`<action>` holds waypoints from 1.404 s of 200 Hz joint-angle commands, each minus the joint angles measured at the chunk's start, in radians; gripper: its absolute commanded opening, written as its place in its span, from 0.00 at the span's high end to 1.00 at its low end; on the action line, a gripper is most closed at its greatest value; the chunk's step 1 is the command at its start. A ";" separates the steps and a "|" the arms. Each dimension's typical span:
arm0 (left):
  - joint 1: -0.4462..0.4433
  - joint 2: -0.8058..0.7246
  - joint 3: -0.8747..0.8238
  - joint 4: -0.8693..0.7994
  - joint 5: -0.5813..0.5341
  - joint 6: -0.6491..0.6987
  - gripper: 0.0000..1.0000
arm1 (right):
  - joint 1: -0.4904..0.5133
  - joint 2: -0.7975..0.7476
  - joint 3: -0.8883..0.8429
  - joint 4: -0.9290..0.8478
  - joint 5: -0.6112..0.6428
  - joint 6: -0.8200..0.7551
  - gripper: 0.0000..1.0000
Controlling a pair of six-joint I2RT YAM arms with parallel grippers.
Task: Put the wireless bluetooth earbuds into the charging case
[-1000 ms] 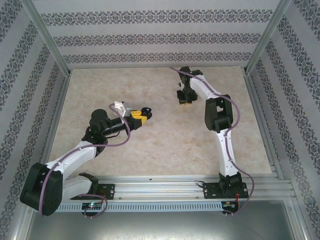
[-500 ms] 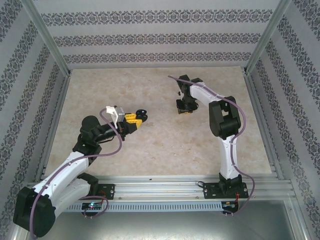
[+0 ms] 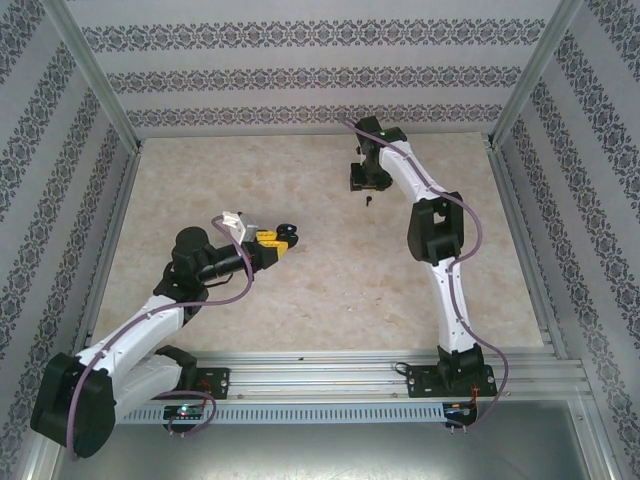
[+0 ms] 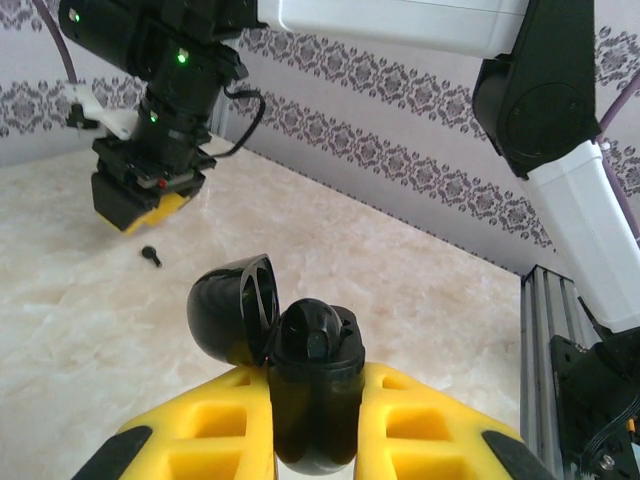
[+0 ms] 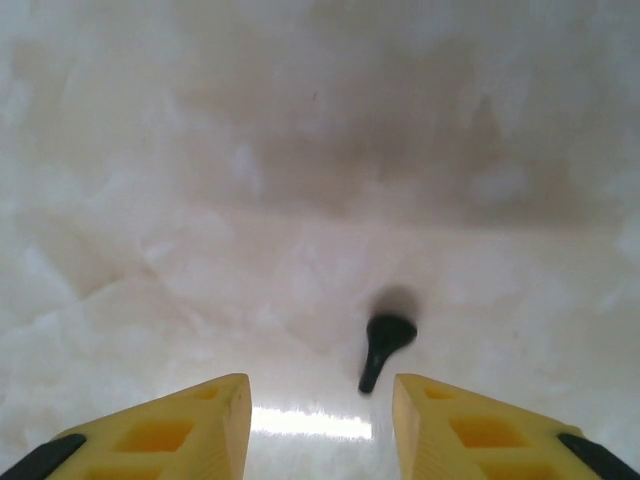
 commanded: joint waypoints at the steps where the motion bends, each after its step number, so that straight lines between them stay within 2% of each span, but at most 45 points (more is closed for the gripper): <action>1: 0.005 0.022 0.026 0.059 0.013 0.026 1.00 | -0.014 0.084 0.115 -0.121 0.034 0.001 0.55; 35: 0.005 0.059 0.031 0.073 0.017 0.033 1.00 | -0.024 0.115 0.133 -0.108 0.043 0.013 0.53; 66: 0.005 0.078 0.025 0.095 0.019 0.025 1.00 | -0.027 0.136 0.121 -0.100 0.029 0.006 0.54; 122: 0.005 0.067 0.020 0.100 0.020 0.017 1.00 | -0.022 0.131 0.058 -0.088 0.018 -0.001 0.72; 170: 0.004 0.017 0.009 0.077 0.015 0.013 1.00 | -0.007 0.063 -0.021 -0.085 0.017 -0.008 0.78; 205: 0.004 -0.042 -0.006 0.046 0.011 0.010 1.00 | 0.019 -0.053 -0.193 -0.038 0.000 0.008 0.80; 253: 0.005 -0.136 -0.036 -0.026 0.014 0.011 1.00 | 0.095 -0.304 -0.604 0.121 -0.039 0.089 0.81; 281: 0.004 -0.180 -0.066 -0.032 0.024 -0.010 1.00 | 0.161 -0.427 -0.788 0.172 -0.033 0.141 0.81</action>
